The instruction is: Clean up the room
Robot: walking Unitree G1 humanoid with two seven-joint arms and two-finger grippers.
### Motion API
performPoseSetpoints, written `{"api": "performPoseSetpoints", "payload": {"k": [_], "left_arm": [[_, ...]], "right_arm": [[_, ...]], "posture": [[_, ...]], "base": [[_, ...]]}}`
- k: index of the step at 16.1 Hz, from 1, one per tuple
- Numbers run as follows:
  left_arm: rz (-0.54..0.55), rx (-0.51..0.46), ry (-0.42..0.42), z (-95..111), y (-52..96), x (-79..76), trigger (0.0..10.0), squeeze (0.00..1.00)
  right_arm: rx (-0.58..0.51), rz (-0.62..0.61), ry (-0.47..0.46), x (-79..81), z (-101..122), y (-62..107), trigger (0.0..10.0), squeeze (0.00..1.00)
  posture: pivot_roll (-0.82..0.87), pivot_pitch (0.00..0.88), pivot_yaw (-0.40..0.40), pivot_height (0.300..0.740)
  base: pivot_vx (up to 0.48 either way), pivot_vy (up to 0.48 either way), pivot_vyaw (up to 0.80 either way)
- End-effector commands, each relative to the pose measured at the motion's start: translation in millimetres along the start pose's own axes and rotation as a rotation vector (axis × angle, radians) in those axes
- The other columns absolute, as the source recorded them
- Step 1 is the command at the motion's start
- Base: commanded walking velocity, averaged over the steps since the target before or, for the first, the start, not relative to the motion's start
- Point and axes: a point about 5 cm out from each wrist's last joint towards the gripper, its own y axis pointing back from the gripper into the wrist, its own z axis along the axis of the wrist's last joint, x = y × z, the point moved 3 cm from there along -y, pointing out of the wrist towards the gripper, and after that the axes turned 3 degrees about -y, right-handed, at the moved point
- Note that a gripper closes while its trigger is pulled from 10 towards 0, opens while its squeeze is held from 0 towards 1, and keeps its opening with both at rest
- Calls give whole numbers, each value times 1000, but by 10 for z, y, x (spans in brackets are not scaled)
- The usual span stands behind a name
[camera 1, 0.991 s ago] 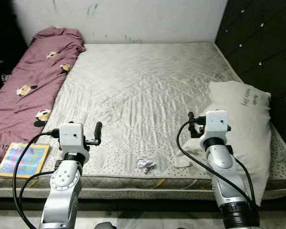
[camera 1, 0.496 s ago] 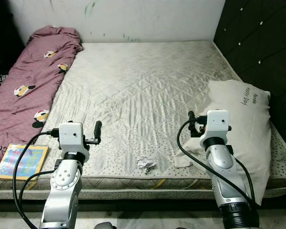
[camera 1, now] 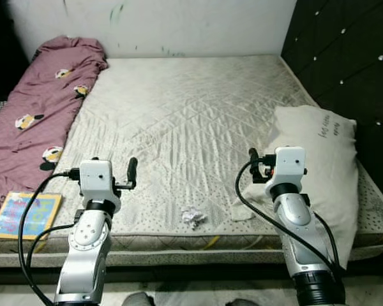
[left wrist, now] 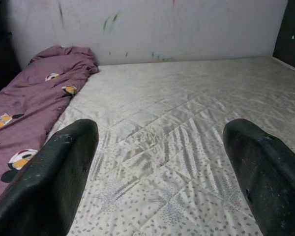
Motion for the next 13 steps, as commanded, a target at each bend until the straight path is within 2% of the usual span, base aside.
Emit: {"api": "performPoseSetpoints", "payload": {"k": [1, 8, 13], "left_arm": [[2, 0, 1, -2, 1, 17, 10000, 0], [30, -4, 2, -5, -3, 33, 10000, 0], [55, -4, 6, -5, -5, 63, 10000, 0]], "right_arm": [[-9, 10, -8, 8, 25, 11, 10000, 0], [4, 41, 5, 46, -10, 12, 10000, 0], [2, 64, 4, 78, -1, 3, 10000, 0]], "posture": [[-1, 0, -1, 650], [3, 0, -8, 640], [4, 0, -12, 593]], "base": [[0, 0, 0], [0, 0, 0], [0, 0, 0]]}}
